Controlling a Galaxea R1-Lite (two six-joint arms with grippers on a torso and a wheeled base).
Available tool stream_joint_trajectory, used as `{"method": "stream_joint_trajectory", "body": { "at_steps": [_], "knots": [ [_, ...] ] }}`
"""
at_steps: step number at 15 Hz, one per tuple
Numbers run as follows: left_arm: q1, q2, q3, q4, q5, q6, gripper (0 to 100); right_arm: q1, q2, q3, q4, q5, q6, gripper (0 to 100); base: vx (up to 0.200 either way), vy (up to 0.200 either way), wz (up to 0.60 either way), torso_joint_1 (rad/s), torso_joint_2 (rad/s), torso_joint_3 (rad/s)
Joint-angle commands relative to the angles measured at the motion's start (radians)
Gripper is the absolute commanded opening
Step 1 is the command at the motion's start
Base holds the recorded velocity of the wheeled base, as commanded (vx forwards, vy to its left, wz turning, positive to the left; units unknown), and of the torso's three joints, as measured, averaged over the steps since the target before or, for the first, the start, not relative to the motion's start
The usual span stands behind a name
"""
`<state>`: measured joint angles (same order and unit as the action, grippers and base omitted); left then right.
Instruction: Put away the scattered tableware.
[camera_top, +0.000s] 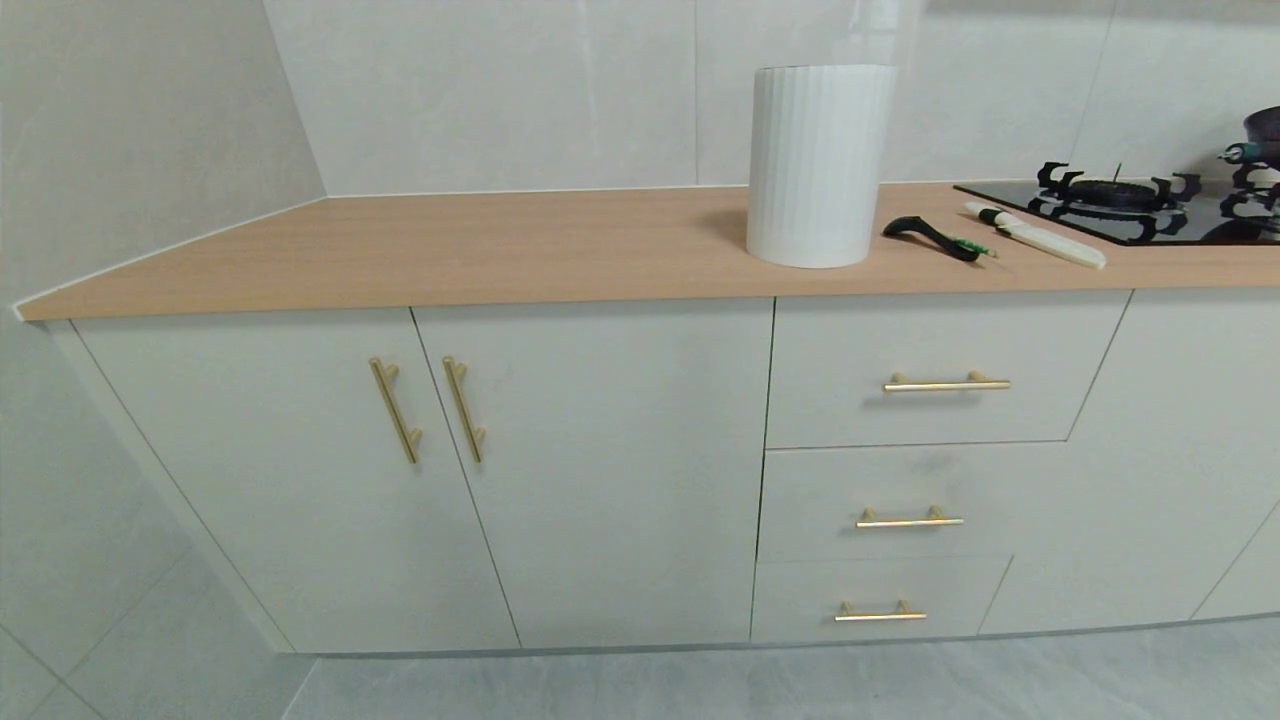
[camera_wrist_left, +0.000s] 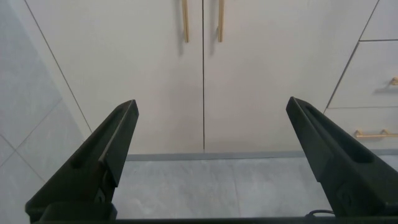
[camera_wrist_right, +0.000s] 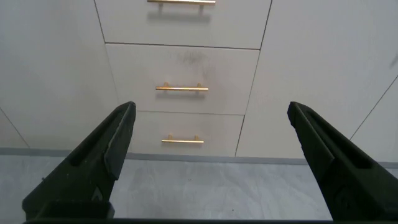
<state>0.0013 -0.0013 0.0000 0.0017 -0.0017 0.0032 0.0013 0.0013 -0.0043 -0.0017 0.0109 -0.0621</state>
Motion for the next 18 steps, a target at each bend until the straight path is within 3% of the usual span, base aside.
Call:
{"method": "stream_joint_trajectory", "body": {
  "at_steps": [1, 3, 11, 15, 18],
  "knots": [
    [0.0, 0.001, 0.0, 0.0, 0.0, 0.0, 100, 0.008, 0.078, -0.174, 0.002, 0.001, 0.031, 100, 0.0, 0.0, 0.0, 0.0, 0.0, 0.0],
    [0.0, 0.001, 0.0, 0.0, 0.0, 0.0, 100, 0.037, 0.241, -0.299, 0.005, 0.012, 0.067, 100, 0.0, 0.0, 0.0, 0.0, 0.0, 0.0],
    [0.0, 0.001, 0.0, 0.0, 0.0, 0.0, 100, 0.1, 1.142, -0.431, -0.057, 0.081, 0.016, 100, 0.0, 0.0, 0.0, 0.0, 0.0, 0.0],
    [0.0, 0.001, 0.0, 0.0, 0.0, 0.0, 100, 0.1, 1.671, -0.531, -0.397, 0.075, 0.013, 100, 0.0, 0.0, 0.0, 0.0, 0.0, 0.0],
    [0.0, 0.001, 0.0, 0.0, 0.0, 0.0, 100, 0.098, 1.898, -0.632, -0.501, 0.058, 0.012, 100, 0.0, 0.0, 0.0, 0.0, 0.0, 0.0]
  ]
}}
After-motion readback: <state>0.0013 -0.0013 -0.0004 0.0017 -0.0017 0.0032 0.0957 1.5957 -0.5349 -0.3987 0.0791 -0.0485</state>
